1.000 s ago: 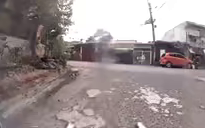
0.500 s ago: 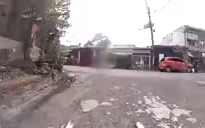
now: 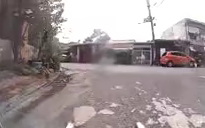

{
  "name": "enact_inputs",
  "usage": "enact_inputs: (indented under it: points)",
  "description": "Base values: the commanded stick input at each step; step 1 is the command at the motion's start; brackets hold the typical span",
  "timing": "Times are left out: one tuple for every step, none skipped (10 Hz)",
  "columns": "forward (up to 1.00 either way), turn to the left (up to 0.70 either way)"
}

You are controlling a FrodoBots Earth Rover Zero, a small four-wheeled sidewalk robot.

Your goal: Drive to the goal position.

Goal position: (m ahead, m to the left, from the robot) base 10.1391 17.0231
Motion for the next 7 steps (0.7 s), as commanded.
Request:
enact_inputs:
  points:
    - [0.7,0.13]
    - [0.7,0.14]
    - [0.7,0.14]
    - [0.7,0.14]
    - [0.7,0.14]
    - [0.7,0.14]
    - [0.7,0.13]
